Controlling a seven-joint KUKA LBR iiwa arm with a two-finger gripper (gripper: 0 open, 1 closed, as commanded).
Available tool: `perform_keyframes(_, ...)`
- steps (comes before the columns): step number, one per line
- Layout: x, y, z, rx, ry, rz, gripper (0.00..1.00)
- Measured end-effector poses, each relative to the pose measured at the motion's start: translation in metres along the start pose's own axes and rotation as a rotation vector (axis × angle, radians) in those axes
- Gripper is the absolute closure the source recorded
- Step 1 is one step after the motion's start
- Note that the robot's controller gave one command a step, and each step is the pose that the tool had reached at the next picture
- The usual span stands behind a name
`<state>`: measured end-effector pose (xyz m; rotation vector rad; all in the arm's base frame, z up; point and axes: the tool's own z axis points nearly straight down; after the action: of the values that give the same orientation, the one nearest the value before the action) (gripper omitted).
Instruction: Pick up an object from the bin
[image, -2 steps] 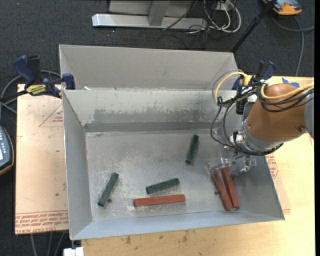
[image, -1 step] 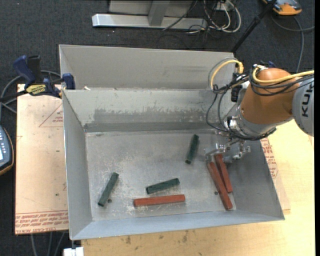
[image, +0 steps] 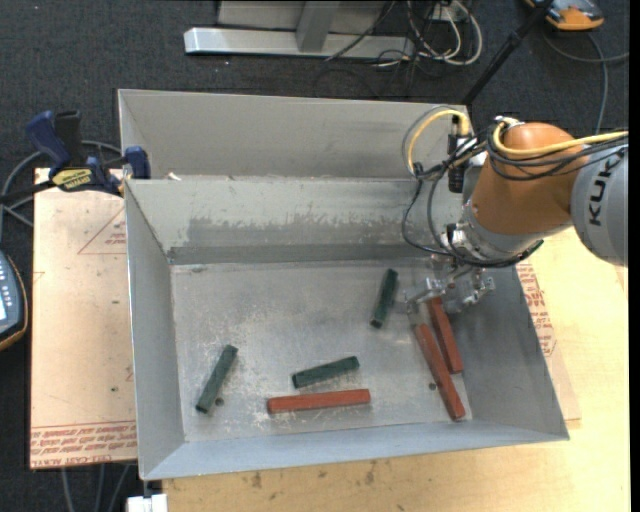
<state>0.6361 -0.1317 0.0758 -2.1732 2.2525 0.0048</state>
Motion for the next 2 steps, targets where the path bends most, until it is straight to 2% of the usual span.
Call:
perform_keyframes(1,-0.004,-0.02,0.0,-0.001,0.001,-0.042,0.0)
perform_keyframes(2,-0.047,-0.016,-0.074,0.001,0.007,-0.25,0.0)
